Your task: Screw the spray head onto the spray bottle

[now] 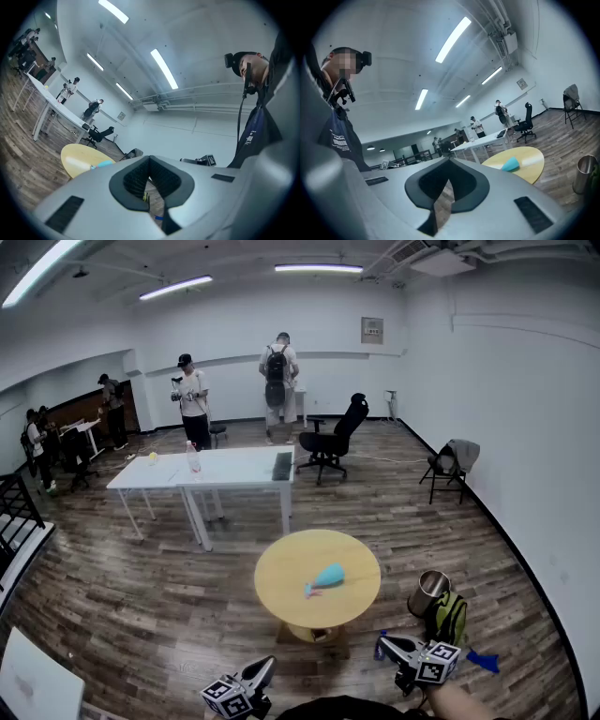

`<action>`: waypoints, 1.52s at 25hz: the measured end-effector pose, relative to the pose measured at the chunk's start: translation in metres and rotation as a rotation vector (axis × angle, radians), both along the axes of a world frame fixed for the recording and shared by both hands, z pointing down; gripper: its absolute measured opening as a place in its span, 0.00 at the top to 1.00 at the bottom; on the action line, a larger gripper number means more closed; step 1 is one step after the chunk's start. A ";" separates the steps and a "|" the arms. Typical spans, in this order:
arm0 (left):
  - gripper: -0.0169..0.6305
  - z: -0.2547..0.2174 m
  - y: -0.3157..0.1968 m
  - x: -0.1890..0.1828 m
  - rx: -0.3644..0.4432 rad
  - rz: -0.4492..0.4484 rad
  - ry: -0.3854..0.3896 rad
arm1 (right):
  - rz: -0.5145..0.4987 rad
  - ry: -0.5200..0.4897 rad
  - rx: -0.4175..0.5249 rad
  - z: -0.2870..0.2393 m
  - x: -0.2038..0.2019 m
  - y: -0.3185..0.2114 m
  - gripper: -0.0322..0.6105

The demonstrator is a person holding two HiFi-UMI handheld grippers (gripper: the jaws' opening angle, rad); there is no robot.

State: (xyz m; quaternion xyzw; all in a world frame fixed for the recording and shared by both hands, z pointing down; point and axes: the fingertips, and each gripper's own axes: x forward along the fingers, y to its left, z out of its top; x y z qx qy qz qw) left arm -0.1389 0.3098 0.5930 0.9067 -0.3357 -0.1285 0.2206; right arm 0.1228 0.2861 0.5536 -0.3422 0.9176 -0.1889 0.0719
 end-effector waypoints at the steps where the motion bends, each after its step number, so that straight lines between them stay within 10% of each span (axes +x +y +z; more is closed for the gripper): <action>1: 0.96 0.000 0.001 0.000 0.000 0.002 -0.001 | 0.000 -0.001 -0.002 0.000 0.000 0.001 0.93; 21: 0.96 0.004 0.000 0.006 -0.012 -0.004 -0.017 | 0.016 -0.035 -0.028 0.004 0.014 -0.002 0.92; 38: 0.96 0.005 -0.031 0.130 -0.039 -0.043 -0.027 | -0.108 0.032 -0.055 0.026 0.120 -0.032 0.88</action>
